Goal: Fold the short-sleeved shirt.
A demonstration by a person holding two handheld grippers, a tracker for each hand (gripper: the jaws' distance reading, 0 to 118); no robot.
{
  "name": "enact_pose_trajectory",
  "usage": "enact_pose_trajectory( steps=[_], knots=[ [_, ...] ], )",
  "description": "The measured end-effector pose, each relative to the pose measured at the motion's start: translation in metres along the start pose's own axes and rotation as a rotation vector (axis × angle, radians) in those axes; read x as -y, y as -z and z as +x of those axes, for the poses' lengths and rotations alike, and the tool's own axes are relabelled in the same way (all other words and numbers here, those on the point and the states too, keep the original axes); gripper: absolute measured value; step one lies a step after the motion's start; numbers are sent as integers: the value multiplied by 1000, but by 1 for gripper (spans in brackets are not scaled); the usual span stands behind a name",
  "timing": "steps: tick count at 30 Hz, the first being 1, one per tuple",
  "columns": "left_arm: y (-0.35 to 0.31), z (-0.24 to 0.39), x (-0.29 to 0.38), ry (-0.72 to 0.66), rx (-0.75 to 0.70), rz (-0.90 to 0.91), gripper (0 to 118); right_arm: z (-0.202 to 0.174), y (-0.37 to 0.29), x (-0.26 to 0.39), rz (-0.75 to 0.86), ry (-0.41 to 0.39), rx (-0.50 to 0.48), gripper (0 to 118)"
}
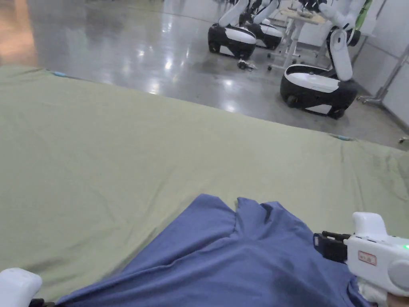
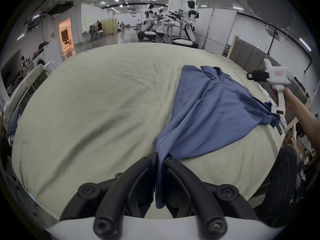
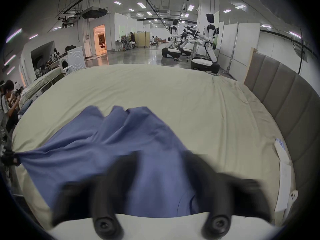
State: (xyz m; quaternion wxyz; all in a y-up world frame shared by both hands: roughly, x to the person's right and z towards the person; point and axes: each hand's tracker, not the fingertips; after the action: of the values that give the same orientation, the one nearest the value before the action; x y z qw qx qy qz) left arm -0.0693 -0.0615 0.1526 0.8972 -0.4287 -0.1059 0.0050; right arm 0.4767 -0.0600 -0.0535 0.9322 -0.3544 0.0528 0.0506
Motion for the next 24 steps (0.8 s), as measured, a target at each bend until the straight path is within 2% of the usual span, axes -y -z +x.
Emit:
enact_pose_trajectory(
  steps=[2, 3, 7, 9, 10, 11, 12, 13, 14, 15, 19, 24],
  knots=[
    [-1, 4, -3, 10, -12, 2, 7, 5, 33, -15, -84, -8, -32, 113],
    [0, 5, -4, 10, -18, 5, 7, 9, 46, -19, -46, -16, -28, 114],
    [8, 8, -8, -2, -43, -17, 7, 2, 103, -37, -103, -91, -5, 115],
    [13, 7, -10, -15, -51, -35, 7, 1, 122, -37, -141, -113, -31, 114],
    [14, 7, -10, -23, -51, -35, 7, 0, 128, -35, -177, -119, -48, 110],
    [15, 7, -11, -24, -45, -32, 7, -2, 133, -31, -246, -118, -73, 94],
    [15, 7, -11, -27, -42, -29, 7, -3, 134, -28, -289, -100, -83, 56],
    [16, 7, -13, -36, -42, -22, 7, -2, 126, -27, -239, -64, -113, 49],
    [17, 7, -15, -41, -42, -20, 7, 0, 114, -31, -175, -47, -103, 19],
    [17, 7, -17, -42, -43, -17, 7, -1, 104, -32, -184, -30, -136, 2],
    [15, 5, -28, -51, -42, 21, 7, 3, 46, -50, -60, -15, -120, 2],
    [0, 5, -70, -31, -54, 129, 7, 11, -44, -103, 90, -38, -83, 2]
  ],
)
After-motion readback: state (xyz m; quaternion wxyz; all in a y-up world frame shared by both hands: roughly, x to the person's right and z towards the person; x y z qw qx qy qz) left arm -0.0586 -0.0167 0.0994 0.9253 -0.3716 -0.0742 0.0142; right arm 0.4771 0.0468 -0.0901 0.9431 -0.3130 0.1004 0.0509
